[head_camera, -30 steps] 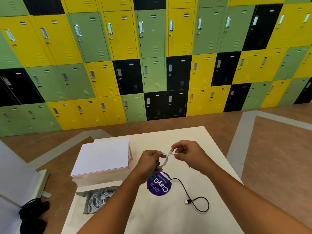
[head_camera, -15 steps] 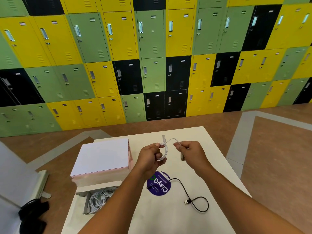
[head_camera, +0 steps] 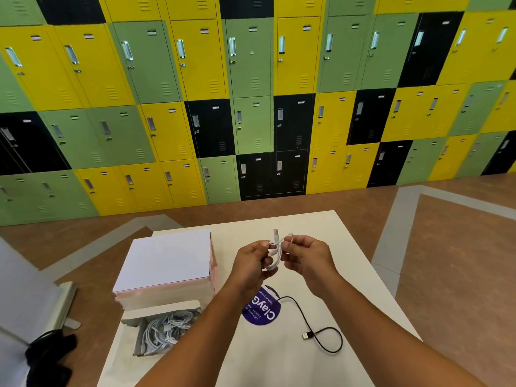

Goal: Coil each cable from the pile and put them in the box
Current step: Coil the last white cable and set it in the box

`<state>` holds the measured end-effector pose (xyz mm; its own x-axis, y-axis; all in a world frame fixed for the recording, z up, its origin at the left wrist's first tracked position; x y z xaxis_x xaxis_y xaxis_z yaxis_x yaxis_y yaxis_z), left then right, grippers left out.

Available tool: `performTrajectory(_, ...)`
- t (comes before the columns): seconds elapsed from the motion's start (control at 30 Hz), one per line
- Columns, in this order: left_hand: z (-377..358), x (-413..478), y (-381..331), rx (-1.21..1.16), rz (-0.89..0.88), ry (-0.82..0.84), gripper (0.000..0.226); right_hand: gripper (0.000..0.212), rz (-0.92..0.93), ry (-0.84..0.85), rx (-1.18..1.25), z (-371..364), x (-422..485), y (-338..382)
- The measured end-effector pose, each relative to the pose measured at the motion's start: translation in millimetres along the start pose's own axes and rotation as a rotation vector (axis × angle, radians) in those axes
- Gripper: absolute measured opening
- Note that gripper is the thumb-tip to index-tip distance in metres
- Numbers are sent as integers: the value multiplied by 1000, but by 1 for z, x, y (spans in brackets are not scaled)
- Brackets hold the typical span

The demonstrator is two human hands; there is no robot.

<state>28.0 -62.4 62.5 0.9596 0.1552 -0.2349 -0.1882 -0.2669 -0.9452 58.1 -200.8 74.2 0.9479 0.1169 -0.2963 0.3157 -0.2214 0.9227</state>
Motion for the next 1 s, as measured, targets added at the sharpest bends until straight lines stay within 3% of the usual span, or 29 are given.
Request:
performTrajectory(0.17,-1,-1,1,-143,35,26,30,6,-81,137,35,-6,-5,-8)
performTrajectory(0.27,0,1,1,-216,43,19,29,15,-103,226,44,-12,-6,-9)
performTrajectory(0.63,-4,1,-4,-53,-59,56,29,38,-115,348,-132,-22,-6,-12)
performTrajectory(0.83,-1,3,-1,-49,-38,-51,30,21,-112,386,-125,-22,-5,-12)
performTrajectory(1.0,18,16,2,-146,20,-257,25,46,-246,386,-181,-14,-9,-23)
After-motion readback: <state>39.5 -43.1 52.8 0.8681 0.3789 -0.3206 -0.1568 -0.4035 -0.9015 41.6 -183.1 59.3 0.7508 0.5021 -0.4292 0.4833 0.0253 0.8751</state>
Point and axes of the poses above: each hand's wrist, its own x-axis towards the middle knuckle, its own z-axis out of the back of the hand, y = z × x, the point moved 5 cm from there along x, towards the middle knuckle, and after that the axes turned 2 degrees about -z, right-handed, at the moved point
